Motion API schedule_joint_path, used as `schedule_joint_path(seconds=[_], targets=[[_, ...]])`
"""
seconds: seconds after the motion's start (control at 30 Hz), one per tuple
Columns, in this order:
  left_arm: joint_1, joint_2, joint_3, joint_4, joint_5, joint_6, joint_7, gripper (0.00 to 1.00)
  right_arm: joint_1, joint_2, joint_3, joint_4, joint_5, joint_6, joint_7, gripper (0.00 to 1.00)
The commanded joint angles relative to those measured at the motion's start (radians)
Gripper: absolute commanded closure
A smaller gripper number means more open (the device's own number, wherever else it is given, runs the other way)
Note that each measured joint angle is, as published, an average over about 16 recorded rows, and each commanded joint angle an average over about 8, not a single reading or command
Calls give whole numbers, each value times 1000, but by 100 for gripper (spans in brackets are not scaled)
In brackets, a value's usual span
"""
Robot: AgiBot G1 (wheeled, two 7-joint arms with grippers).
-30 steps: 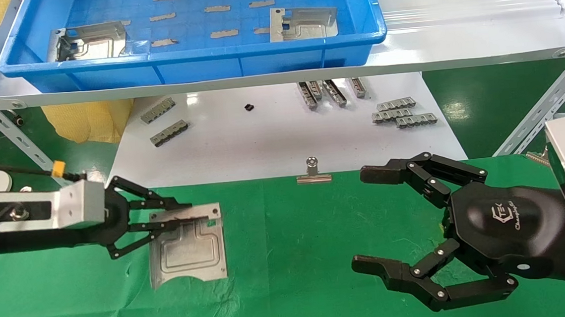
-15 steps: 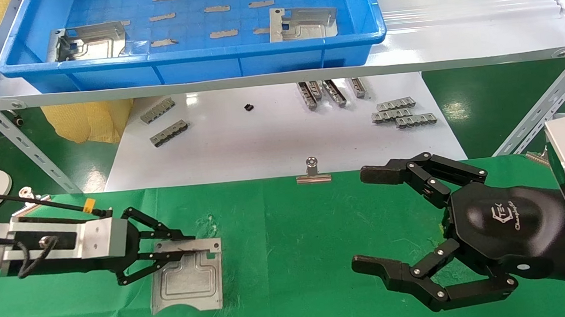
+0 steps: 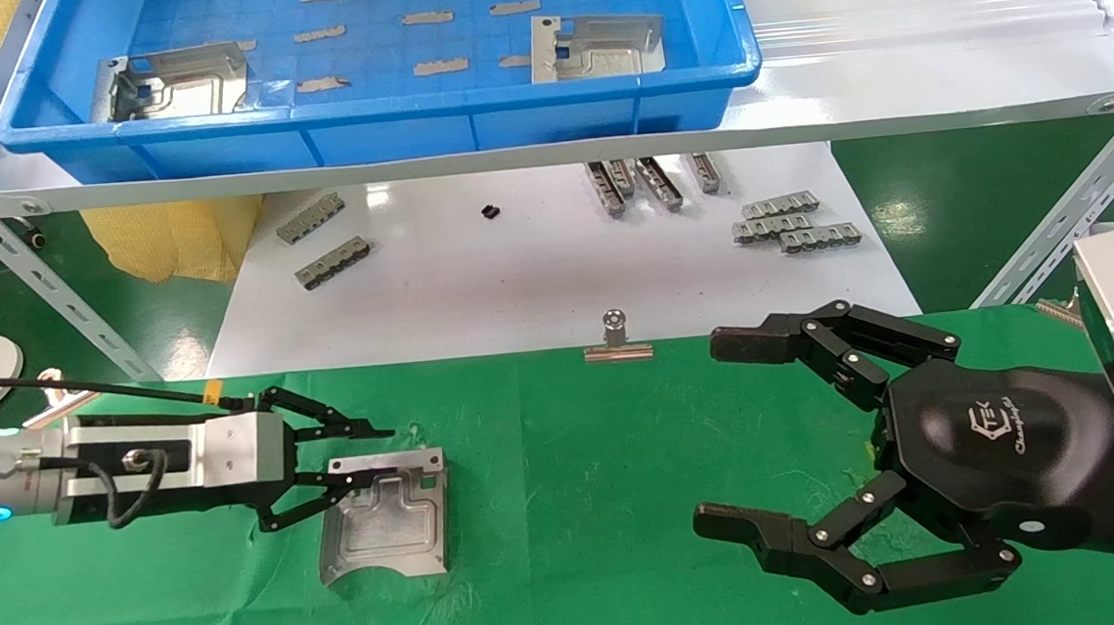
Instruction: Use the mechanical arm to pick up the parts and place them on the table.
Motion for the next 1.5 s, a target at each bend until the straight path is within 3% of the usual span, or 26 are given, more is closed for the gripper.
schedule_joint_path(seconds=[0.03, 0.43, 0.8, 1.5], targets=[[-3, 2, -2, 10, -3, 9, 15, 0, 0, 0, 0, 0, 0, 0, 0, 0], [-3, -12, -16, 41, -41, 87, -102, 0, 0, 0, 0, 0, 0, 0, 0, 0], [7, -17, -24, 24, -47, 86, -112, 0, 0, 0, 0, 0, 0, 0, 0, 0], [199, -131, -204, -370, -167, 54, -427, 0, 0, 0, 0, 0, 0, 0, 0, 0]])
